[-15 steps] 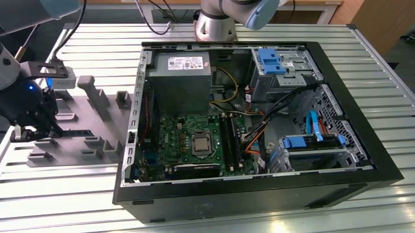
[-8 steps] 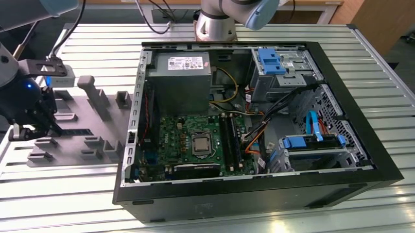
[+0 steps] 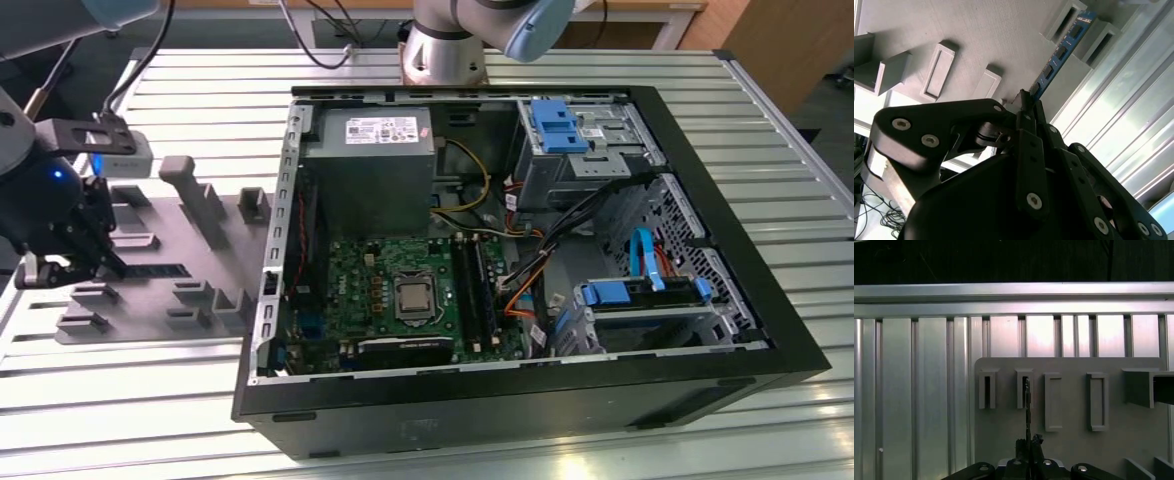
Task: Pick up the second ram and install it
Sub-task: 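Pick up the second ram and move it above second insertion slot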
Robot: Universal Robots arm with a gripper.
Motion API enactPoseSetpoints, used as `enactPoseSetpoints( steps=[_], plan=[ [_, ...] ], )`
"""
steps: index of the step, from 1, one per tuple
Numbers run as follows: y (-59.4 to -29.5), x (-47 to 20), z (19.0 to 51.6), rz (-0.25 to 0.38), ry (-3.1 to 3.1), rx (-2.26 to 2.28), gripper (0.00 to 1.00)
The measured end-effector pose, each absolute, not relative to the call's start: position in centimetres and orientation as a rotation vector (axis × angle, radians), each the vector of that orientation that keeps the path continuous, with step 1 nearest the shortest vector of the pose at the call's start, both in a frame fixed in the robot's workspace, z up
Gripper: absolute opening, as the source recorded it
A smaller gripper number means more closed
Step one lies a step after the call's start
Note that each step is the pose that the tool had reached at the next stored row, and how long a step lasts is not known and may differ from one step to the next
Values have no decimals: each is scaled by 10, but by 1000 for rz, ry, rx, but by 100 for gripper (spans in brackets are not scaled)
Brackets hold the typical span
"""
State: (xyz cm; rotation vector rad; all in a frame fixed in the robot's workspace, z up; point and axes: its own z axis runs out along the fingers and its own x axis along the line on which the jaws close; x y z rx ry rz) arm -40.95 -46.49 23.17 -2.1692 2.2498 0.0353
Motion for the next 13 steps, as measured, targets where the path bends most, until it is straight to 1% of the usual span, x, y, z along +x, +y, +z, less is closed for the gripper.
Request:
enactPoseSetpoints(
  steps=[13],
  plan=[
    [-465, -409, 237, 35, 2250, -2169, 14]
  ],
)
